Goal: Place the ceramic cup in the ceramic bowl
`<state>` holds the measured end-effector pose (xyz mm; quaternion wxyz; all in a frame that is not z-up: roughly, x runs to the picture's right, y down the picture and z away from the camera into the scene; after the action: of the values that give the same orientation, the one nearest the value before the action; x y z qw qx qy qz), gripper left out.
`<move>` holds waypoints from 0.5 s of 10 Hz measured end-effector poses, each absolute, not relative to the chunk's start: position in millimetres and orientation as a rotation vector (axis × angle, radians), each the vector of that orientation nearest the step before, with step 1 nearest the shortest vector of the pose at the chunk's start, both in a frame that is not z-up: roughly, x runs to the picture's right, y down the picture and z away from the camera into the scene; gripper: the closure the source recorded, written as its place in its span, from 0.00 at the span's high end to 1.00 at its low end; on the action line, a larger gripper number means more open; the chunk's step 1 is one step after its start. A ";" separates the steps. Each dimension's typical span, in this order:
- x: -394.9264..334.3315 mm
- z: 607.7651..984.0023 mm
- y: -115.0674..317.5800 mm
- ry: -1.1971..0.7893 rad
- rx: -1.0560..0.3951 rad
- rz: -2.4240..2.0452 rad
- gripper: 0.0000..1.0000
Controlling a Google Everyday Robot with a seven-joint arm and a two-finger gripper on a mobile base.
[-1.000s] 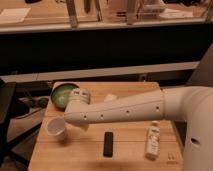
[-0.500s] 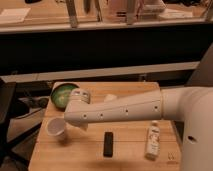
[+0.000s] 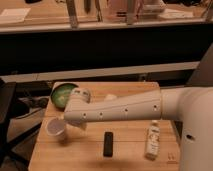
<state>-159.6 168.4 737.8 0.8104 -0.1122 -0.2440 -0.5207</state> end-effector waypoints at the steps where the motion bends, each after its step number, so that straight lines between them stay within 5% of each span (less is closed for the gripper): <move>1: -160.5 738.5 169.3 -0.528 -0.238 -1.121 0.80; 5: -167.0 744.6 177.5 -0.565 -0.237 -1.170 0.80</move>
<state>-167.0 177.5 744.6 0.7896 -0.1103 -0.2626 -0.5435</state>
